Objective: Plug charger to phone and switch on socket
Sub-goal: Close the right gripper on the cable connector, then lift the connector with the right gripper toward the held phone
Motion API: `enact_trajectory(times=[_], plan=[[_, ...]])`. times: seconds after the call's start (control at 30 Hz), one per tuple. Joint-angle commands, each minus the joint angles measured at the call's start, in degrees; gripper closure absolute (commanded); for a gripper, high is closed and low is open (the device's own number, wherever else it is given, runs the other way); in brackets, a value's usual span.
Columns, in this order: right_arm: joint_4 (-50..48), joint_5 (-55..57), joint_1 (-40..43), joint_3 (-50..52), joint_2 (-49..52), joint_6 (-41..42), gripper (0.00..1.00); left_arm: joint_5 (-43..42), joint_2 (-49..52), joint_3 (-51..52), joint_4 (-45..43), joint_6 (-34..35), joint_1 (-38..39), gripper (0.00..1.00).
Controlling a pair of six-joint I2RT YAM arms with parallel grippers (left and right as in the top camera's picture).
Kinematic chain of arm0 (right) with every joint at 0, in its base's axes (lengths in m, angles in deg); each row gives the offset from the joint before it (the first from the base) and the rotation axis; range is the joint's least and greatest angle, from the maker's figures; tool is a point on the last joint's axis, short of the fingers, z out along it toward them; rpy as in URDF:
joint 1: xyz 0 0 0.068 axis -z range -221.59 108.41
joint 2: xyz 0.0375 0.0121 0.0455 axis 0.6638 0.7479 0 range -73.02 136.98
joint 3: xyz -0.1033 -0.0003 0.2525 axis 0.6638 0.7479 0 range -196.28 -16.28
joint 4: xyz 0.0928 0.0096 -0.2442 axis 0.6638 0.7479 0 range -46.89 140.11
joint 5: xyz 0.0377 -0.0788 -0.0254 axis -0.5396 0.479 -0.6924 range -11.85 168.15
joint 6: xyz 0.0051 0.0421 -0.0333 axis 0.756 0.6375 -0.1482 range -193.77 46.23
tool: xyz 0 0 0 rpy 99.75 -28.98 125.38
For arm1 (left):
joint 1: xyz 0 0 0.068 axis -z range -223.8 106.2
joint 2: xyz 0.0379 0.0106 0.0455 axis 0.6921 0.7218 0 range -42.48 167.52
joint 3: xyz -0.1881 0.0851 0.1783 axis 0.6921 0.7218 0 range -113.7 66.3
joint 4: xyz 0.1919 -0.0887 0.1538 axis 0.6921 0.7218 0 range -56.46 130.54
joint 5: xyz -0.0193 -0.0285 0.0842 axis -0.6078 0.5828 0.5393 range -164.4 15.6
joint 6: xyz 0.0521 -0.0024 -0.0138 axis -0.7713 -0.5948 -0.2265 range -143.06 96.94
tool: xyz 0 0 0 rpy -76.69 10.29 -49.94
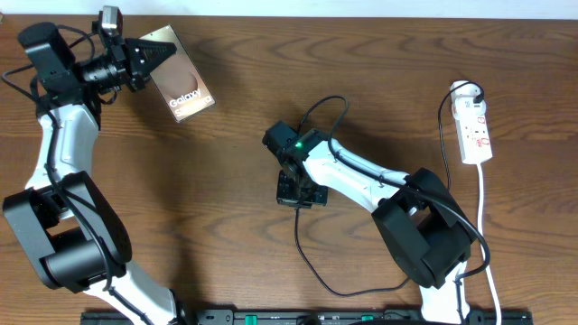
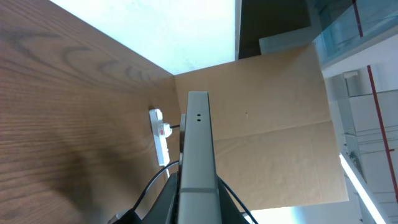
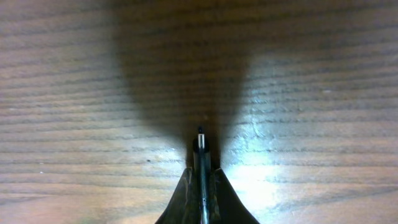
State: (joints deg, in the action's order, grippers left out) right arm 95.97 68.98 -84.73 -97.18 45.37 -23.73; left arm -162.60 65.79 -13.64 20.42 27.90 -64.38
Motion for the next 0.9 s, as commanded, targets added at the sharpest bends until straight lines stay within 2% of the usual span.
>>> enact_trajectory(times=[0.0,0.17,0.23,0.4,0.43,0.73,0.87], plan=[[0.6,-0.1,-0.5,0.5,-0.3,0.1,0.99,-1.3,-0.2,-0.2,-0.3,-0.4,-0.3,0.93],[0.1,-0.7,-0.4,0.5,-0.3,0.0,0.99,-1.3,-0.2,-0.2,-0.3,-0.4,-0.3,0.93],[-1.9,-4.1,-0.1,0.5,-0.3,-2.7,0.99,-1.3,-0.2,-0.2,-0.3,-0.4,-0.3,0.93],[-10.8,-20.4,1.9,0.5,-0.3,-13.9,0.99,-0.5,-0.2,-0.2,-0.6,-0.3,-0.3,0.92],[-13.8,-27.5,3.0,0.5,-0.3,-17.6,0.99,-0.3,-0.2,-0.2,-1.6,-0.3,-0.4,0.93],[-32.2,-61.5,8.0,0.5,-0.3,-33.9,0.99,-0.3,-0.2,-0.2,-3.4,-0.4,-2.0,0.92],[-35.4,-62.9,8.8,0.5,-0.3,-36.9,0.99,-1.9,-0.2,-0.2,-5.4,-2.1,-2.3,0.93]])
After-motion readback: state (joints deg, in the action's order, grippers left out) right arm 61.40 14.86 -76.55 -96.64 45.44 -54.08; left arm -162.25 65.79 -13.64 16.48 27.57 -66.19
